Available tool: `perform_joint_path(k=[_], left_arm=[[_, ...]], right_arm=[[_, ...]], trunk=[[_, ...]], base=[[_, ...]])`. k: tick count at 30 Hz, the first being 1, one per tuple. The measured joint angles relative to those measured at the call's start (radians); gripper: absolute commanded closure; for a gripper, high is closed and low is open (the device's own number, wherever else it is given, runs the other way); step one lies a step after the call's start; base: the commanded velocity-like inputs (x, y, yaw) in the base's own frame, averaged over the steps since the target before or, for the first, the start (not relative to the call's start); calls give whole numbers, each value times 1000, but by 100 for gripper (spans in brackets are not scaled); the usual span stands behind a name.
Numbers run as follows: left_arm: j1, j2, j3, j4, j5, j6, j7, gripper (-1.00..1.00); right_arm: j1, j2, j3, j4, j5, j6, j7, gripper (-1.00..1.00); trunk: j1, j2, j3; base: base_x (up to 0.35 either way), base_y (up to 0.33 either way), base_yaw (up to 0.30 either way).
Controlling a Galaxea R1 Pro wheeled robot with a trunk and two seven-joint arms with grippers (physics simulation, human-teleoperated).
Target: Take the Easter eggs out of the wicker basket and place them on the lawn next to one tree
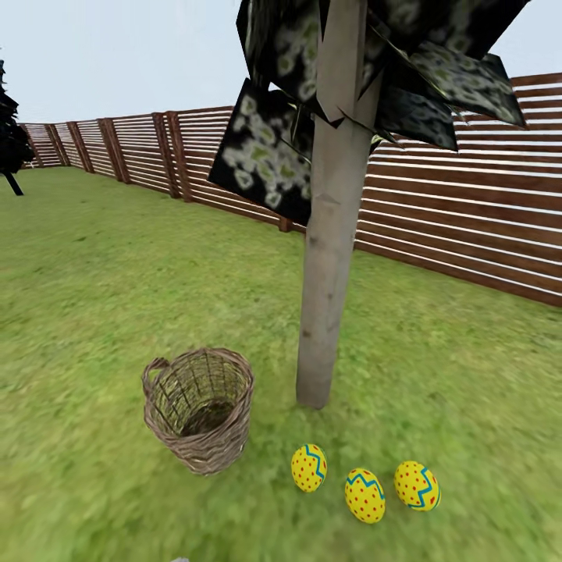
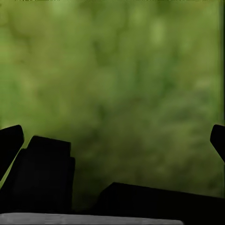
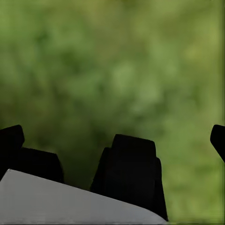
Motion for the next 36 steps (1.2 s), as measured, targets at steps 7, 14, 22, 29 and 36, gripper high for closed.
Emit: perform_joint_path(k=[7,14,22,29,36], left_arm=[[0,0,0,0,0,0,0,-100],[1,-2,0,0,0,0,0,-100],[1,1,0,1,1,-1,0,-100],[15,-1,1,1,1,-47,0,-100],[30,-6,1,1,1,-54,0,-100]], right_arm=[[2,0,0,0,0,0,0,-100],[2,5,0,-2,1,-1,1,-100],[3,6,0,10,0,0,2,-100],[38,9,0,29,2,-1,0,-100],[45,10,0,30,1,-1,-32,-100]], trunk=[[-27,49,22],[-54,98,44],[-84,154,69],[-111,203,91],[-138,252,113]], base=[[0,0,0],[0,0,0],[0,0,0],[0,0,0],[0,0,0]])
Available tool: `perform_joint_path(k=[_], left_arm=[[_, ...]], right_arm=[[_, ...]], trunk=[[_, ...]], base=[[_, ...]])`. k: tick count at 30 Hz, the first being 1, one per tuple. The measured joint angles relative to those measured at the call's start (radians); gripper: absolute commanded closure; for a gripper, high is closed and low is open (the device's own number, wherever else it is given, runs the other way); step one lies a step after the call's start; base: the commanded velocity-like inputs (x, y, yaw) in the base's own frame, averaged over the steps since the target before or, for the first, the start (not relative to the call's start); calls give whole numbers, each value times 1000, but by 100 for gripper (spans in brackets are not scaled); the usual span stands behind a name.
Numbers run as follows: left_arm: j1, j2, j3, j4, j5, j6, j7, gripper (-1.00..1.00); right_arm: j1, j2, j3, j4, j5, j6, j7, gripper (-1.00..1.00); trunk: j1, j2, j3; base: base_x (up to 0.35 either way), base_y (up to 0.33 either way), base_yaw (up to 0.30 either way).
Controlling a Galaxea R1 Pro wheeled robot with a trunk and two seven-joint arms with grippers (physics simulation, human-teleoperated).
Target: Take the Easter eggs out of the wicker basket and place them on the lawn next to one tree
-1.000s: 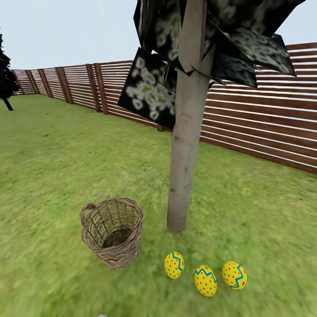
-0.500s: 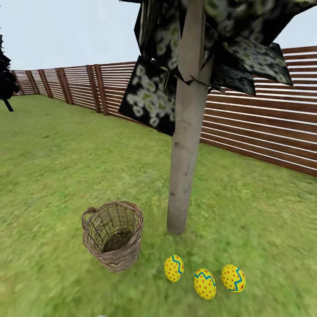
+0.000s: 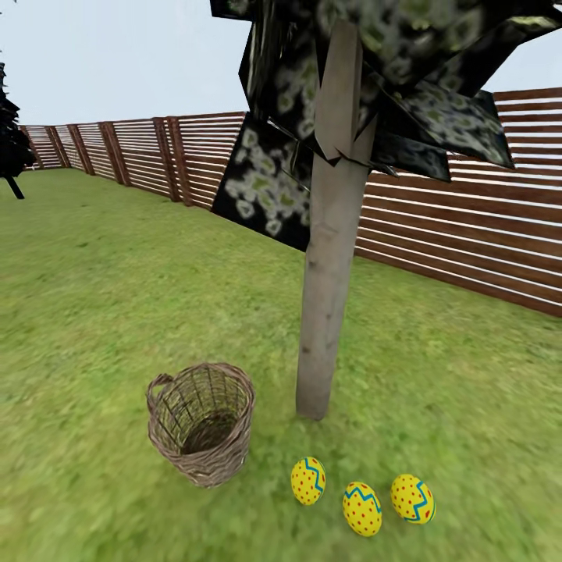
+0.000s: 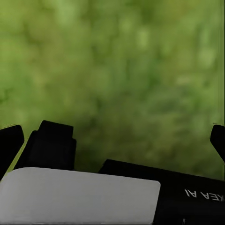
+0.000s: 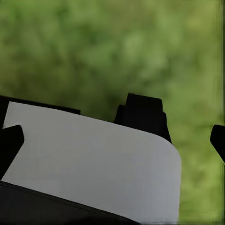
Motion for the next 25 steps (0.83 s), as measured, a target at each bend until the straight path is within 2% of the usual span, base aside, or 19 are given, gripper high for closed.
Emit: perform_joint_path(k=[10,14,25], left_arm=[[28,-7,-1,0,-1,-2,0,-100],[51,-19,-1,2,-1,-58,1,-100],[62,-26,-1,3,-1,-67,2,-100]], right_arm=[[1,2,0,0,-2,0,-5,-100],[1,3,0,0,-3,0,-5,-100],[1,2,0,0,-2,0,-5,-100]], trunk=[[-38,70,31],[-54,98,44],[-96,175,78]], base=[[0,0,0],[0,0,0],[0,0,0]])
